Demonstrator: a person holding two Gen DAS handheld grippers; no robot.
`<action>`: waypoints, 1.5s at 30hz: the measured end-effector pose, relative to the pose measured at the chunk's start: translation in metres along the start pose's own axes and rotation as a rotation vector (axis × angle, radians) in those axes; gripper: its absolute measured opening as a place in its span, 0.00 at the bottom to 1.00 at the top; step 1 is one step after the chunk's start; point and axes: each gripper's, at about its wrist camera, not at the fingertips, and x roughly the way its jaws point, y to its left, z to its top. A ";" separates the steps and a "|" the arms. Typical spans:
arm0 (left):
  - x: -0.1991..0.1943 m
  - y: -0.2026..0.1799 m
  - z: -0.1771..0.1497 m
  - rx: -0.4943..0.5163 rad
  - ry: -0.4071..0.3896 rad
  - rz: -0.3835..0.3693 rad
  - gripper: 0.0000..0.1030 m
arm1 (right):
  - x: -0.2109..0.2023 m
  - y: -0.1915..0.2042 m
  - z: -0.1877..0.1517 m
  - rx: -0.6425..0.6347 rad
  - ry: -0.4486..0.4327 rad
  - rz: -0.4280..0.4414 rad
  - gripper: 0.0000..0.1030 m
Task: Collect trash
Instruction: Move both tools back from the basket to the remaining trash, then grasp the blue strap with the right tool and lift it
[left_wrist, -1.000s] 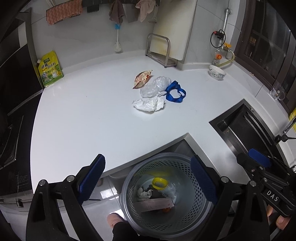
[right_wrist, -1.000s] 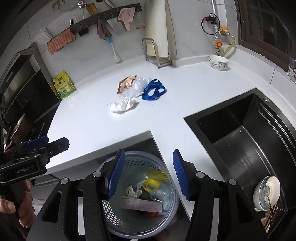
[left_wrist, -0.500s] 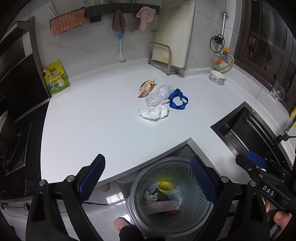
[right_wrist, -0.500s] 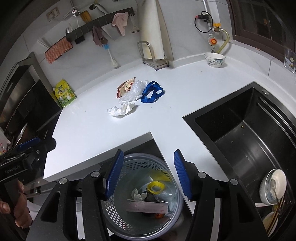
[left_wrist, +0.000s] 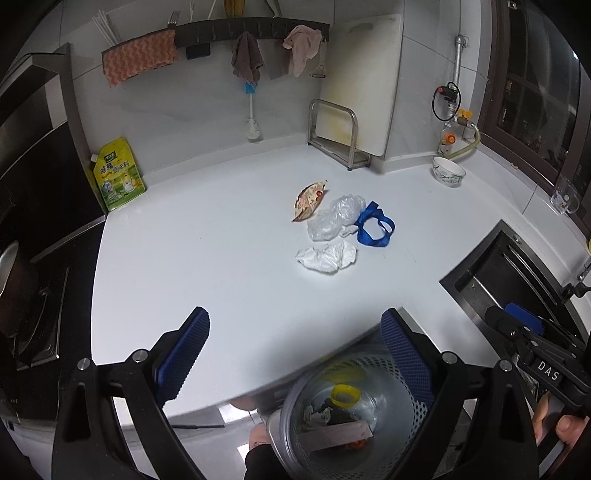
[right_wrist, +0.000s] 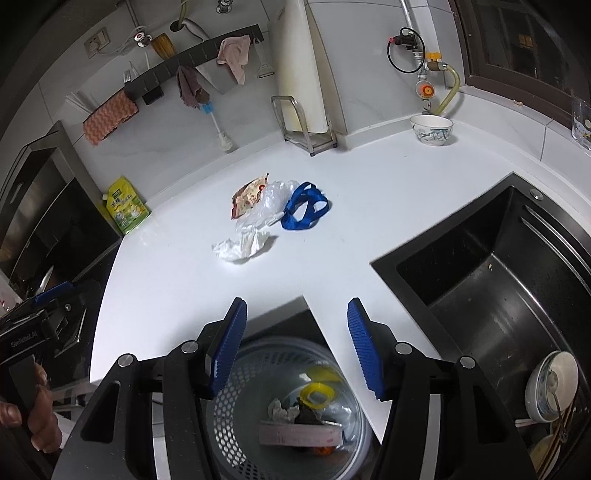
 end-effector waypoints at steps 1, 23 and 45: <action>0.006 0.002 0.005 0.004 -0.001 -0.008 0.89 | 0.006 0.002 0.004 0.002 -0.001 -0.011 0.53; 0.194 0.033 0.102 0.221 0.078 -0.183 0.90 | 0.158 0.023 0.075 0.140 0.020 -0.211 0.53; 0.229 0.037 0.085 0.203 0.147 -0.216 0.90 | 0.241 0.014 0.101 0.069 0.039 -0.273 0.56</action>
